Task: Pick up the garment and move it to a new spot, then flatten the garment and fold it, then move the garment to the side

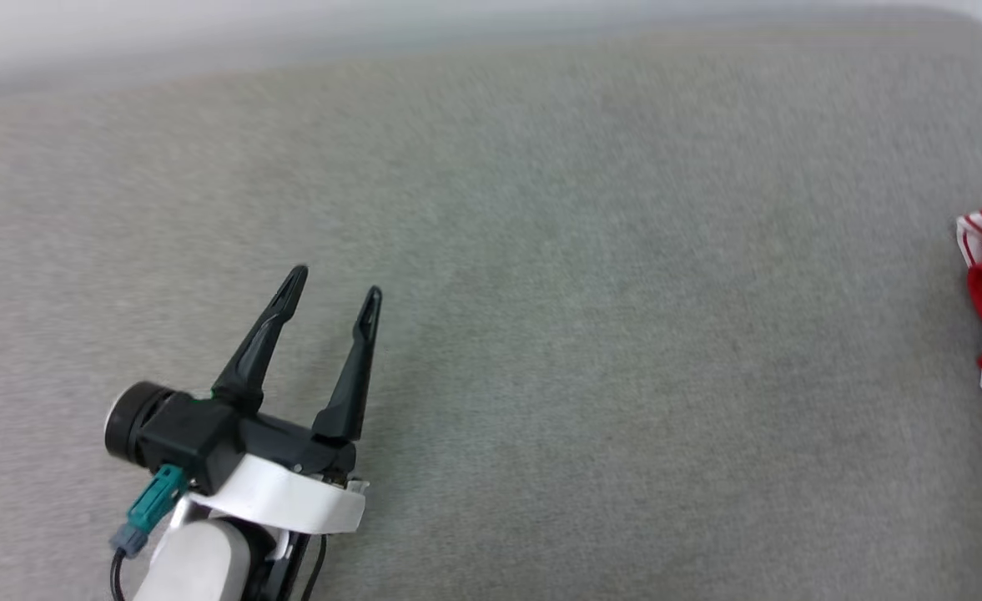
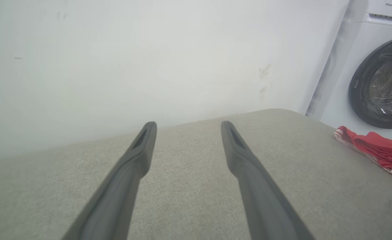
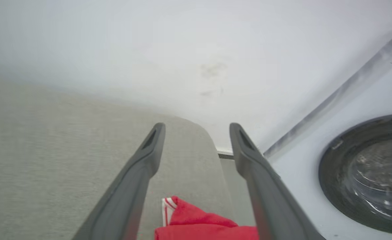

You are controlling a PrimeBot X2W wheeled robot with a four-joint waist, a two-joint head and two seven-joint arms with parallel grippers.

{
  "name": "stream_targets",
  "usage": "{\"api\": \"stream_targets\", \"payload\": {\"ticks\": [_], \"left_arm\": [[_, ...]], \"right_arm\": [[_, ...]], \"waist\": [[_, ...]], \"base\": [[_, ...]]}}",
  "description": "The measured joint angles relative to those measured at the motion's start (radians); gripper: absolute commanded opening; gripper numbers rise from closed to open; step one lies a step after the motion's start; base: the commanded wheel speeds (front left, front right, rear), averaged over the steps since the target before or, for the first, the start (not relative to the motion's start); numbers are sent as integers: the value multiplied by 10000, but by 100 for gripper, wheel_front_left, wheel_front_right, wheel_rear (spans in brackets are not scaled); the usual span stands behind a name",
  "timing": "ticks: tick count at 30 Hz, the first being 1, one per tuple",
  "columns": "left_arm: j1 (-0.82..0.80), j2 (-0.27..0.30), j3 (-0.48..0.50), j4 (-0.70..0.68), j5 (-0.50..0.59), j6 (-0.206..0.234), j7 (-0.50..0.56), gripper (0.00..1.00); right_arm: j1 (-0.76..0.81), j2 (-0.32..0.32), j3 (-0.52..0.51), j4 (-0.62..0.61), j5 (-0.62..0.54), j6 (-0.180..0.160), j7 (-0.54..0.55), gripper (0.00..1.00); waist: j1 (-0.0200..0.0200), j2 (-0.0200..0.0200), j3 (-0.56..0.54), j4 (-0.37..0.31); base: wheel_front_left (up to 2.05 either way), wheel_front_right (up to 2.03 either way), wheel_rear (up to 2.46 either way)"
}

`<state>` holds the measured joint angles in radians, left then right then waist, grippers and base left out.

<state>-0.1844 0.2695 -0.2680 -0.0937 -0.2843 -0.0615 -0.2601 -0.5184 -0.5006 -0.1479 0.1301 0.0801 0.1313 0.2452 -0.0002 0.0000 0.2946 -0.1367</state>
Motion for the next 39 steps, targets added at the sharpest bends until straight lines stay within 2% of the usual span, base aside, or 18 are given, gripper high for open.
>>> {"api": "stream_targets", "payload": {"ticks": [3, 8, 13, 18, 23, 30, 39], "left_arm": [[347, -249, 291, 155, -190, -4, -13, 100], [872, -495, 535, 570, -96, -69, -19, 100], [1334, -780, 830, 1081, -153, -92, -27, 100], [1566, -1043, 1095, 1296, 79, -180, -27, 100], [1693, -1383, 1419, 1542, 142, -353, -27, 100], [1859, -1578, 1787, 1770, 391, -514, -27, 100], [1922, -1774, 1971, 1549, 589, -639, -27, 100]], "right_arm": [[624, 692, 140, -993, 301, 0, -280, 100], [1798, 1448, 451, -1946, 1032, 0, -1248, 100], [2975, 2320, 642, -2314, 1290, 0, -2082, 100], [3899, 3250, 861, -2188, 1319, -2, -2681, 100], [4427, 3687, 957, -1607, 1317, -2, -3317, 100], [5003, 4121, 1197, -796, 1001, -2, -4111, 100], [4990, 4376, 1290, -324, 840, -2, -4489, 100]], "waist": [[0, 0, -490, 304], [-1, 0, -1148, 836], [0, 0, -1674, 1280], [0, 0, -2046, 1583], [0, 1, -2294, 1772], [1, 0, -2506, 1846], [2, 0, -2498, 1770]], "base": [[0, 0, 0], [0, 0, 0], [0, 0, 0], [0, 0, 0], [0, 0, 0], [0, 0, 0], [0, 0, 0]]}}
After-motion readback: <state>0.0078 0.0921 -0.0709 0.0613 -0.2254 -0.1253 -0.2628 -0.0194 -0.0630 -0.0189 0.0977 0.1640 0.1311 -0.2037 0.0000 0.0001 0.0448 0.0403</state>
